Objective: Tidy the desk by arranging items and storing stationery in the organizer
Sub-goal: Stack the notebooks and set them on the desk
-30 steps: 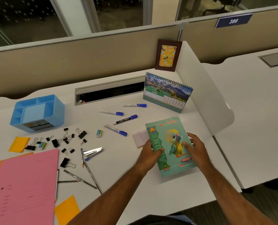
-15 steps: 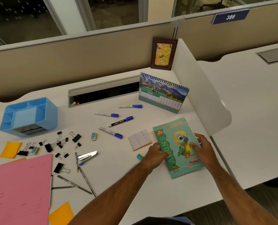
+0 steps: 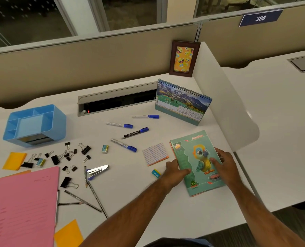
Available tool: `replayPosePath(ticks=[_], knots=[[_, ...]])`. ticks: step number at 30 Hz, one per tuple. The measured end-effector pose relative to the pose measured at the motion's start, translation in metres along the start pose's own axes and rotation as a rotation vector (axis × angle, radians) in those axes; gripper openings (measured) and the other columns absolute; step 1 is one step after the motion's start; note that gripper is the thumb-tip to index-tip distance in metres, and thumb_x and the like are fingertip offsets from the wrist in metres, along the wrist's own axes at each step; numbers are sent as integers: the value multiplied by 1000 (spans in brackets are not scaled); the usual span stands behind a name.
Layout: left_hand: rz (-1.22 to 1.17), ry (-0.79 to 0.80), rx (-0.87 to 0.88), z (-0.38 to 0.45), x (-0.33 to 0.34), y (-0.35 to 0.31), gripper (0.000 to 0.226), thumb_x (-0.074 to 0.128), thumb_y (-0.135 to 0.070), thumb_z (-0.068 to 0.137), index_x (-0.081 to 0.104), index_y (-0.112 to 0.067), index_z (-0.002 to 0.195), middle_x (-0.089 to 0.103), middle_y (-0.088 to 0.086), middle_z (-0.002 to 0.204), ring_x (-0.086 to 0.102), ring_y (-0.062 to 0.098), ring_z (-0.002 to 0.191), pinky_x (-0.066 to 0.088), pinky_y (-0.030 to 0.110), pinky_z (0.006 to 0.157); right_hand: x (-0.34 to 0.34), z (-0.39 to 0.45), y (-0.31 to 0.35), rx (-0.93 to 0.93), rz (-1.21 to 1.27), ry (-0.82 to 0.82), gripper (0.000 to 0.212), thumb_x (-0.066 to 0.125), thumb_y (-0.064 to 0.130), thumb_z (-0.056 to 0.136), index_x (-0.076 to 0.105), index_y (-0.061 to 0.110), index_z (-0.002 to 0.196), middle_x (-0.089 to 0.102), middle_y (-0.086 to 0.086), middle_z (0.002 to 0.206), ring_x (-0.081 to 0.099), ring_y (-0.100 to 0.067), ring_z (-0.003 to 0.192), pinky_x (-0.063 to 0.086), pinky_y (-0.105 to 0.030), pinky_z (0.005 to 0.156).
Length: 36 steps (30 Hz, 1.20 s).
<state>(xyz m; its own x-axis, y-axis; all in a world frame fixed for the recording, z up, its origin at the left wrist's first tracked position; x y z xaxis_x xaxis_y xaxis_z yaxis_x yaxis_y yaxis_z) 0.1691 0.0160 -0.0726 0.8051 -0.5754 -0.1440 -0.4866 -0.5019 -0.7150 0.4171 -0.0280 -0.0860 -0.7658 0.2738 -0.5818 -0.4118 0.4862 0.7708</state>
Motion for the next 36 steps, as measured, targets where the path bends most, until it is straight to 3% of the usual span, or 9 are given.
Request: replayPosePath(ticks=[6,17,21,24,27,29,33,36], knots=[[-1,17,-19,1,4,3,67,74,-51,72,62,-29,134,54,1,142,59,17,124,53,39,106,1,9,-5,-59,-154,-29,43,70,29,93,61,33,135,53,0,108,68,-19,91,64,-43,72],[50,18,32,-12,5,-1,57,75,-33,93,52,-21,144,47,3,148,54,18,130,53,32,102,1,16,-2,22,-225,-17,49,72,30,92,59,25,139,50,-2,112,66,-27,99,62,-49,81],[44,5,50,-21,2,-4,54,70,-26,97,47,-18,146,45,1,148,53,19,132,47,19,87,-1,16,2,45,-236,-10,50,73,29,91,59,22,139,49,-2,112,63,-29,103,59,-49,86],[-7,20,68,-23,3,-5,50,69,-22,98,49,-17,144,50,-2,146,57,10,114,46,3,69,-1,14,3,56,-240,-18,49,74,29,90,61,19,137,50,-4,113,62,-30,105,57,-48,88],[-53,48,85,-28,2,-6,48,66,-18,100,49,-15,144,54,-8,136,57,4,101,44,-1,58,-1,13,4,60,-244,-16,43,70,30,92,63,19,133,55,-9,115,64,-29,100,57,-42,84],[-65,64,105,-30,1,-7,48,66,-18,100,48,-16,145,54,-7,145,60,8,110,45,0,66,-2,14,0,64,-257,-11,40,67,33,92,66,20,130,60,-12,115,67,-29,96,58,-41,82],[-30,46,93,-39,-5,0,72,67,-27,100,29,-12,159,37,-1,163,46,20,143,41,24,102,-2,6,-3,93,-302,-59,54,63,49,85,62,19,131,61,-14,121,62,-33,107,54,-50,91],[32,6,111,-41,-13,11,81,69,-32,98,23,-15,163,34,-2,165,45,17,142,41,24,104,0,-16,12,82,-337,-157,48,72,29,90,57,19,134,53,-13,132,51,-38,123,39,-58,102]])
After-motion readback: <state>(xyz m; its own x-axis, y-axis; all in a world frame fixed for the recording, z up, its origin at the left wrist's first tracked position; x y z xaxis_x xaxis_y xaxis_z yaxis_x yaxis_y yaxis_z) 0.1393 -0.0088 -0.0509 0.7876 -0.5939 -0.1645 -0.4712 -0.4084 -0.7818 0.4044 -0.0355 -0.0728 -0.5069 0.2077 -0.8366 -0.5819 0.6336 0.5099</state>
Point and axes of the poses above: each hand's wrist, its own z-axis towards the middle knuckle, its own x-axis out of the palm, y = z × x, the point moved 6 cm from there along z, towards the middle knuckle
